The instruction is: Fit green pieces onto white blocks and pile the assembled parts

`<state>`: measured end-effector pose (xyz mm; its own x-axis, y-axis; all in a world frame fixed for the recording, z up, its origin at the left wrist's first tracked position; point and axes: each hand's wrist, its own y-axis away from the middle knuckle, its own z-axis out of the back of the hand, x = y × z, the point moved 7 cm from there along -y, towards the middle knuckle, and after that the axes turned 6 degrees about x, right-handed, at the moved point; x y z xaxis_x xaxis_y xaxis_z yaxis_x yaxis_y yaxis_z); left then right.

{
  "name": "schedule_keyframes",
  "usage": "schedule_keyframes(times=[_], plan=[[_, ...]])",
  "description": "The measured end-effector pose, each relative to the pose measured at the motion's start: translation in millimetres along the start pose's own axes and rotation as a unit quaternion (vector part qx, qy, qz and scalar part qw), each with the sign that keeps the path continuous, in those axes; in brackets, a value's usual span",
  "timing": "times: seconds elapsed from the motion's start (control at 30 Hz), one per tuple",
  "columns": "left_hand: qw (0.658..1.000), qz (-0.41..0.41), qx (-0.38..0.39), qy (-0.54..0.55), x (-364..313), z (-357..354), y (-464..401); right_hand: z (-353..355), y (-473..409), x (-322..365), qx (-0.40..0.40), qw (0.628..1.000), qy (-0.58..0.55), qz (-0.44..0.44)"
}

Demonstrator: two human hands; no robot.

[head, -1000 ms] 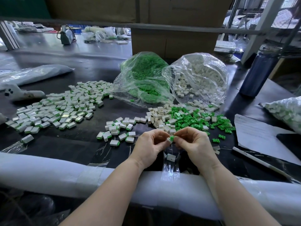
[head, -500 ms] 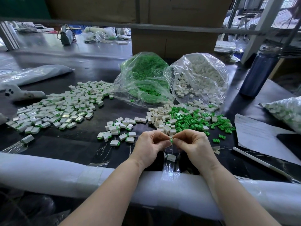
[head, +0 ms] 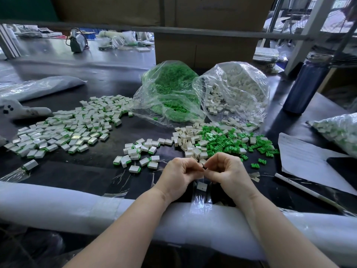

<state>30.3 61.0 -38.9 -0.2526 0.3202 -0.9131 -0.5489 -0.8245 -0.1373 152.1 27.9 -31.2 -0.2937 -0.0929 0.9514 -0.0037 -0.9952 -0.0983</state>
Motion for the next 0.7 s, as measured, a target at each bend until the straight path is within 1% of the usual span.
schedule_keyframes(times=[0.17, 0.37, 0.53, 0.7], plan=[[1.000, 0.006, -0.022, 0.021, -1.1, 3.2, -0.5, 3.7, -1.2, -0.9, -0.028, 0.999, -0.021, 0.000], [0.999, 0.031, -0.011, 0.003, 2.0, 3.2, -1.2, 5.3, -1.4, -2.5, -0.043, 0.999, -0.025, 0.003], [1.000, 0.026, -0.009, 0.009, -2.7, 8.1, -7.6, 6.7, -2.9, -2.4, -0.032, 0.994, -0.100, -0.018], [1.000, 0.024, 0.014, 0.008, -5.5, 6.7, -15.9, 11.0, -11.7, 0.4, -0.030, 0.995, -0.087, -0.026]])
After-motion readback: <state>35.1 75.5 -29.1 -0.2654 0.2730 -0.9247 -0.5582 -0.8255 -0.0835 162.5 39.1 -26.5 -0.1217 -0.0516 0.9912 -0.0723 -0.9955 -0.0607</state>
